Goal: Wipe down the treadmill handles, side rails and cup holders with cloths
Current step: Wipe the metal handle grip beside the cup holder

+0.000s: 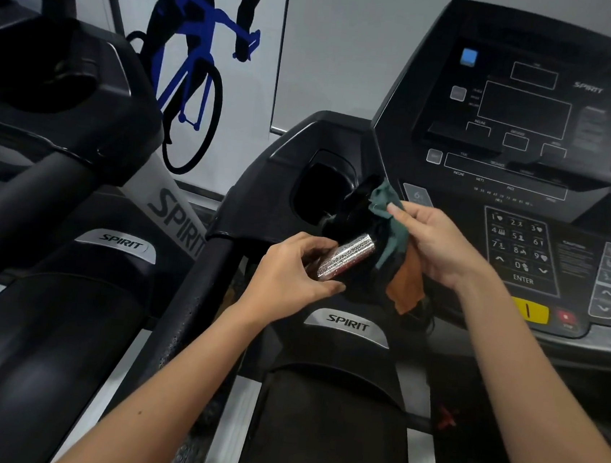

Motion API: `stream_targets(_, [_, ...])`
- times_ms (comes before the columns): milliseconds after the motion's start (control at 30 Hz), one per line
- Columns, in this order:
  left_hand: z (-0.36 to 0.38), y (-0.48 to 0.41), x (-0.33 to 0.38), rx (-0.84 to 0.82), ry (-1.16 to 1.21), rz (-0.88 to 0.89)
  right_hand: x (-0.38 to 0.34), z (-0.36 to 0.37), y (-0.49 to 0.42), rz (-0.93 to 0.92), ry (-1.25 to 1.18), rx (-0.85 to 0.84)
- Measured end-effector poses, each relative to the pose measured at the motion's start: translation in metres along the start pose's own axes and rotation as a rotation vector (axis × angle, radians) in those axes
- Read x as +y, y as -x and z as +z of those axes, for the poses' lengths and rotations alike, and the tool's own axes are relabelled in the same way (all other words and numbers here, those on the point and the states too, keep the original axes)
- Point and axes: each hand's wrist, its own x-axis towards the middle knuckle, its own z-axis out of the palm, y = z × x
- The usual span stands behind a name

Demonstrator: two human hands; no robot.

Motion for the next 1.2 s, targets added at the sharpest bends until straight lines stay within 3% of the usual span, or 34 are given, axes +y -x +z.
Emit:
stream_targets(133, [-0.001,0.000,0.000,-0.003,-0.015,0.006,0.011,-0.001,0.007,0.004,-0.088,0.110])
stream_targets(333, [-0.002,-0.001,-0.001,-0.017,-0.009,0.017,0.019,-0.014,0.016,0.015,0.006,0.176])
stream_targets(467, [-0.001,-0.001,0.000,-0.011,-0.004,0.005,-0.001,0.000,0.005,-0.079,0.108,0.031])
stream_targets(567, [-0.001,-0.001,0.000,-0.007,0.003,-0.001,-0.008,0.009,0.008,-0.145,0.340,-0.044])
stream_targets(733, [-0.002,0.000,0.000,-0.009,-0.010,0.003,0.012,0.009,0.022,-0.406,0.530,0.092])
stream_targets(867, [-0.002,0.001,0.001,-0.014,-0.017,0.003,0.028,0.012,0.027,-0.544,0.453,0.241])
stream_targets(1067, [-0.002,0.001,0.000,-0.016,-0.015,0.013,0.048,0.010,0.036,-0.407,0.011,0.433])
stream_targets(1200, [-0.001,0.000,-0.001,-0.010,-0.026,0.017,0.053,-0.001,0.039,-0.353,0.021,0.434])
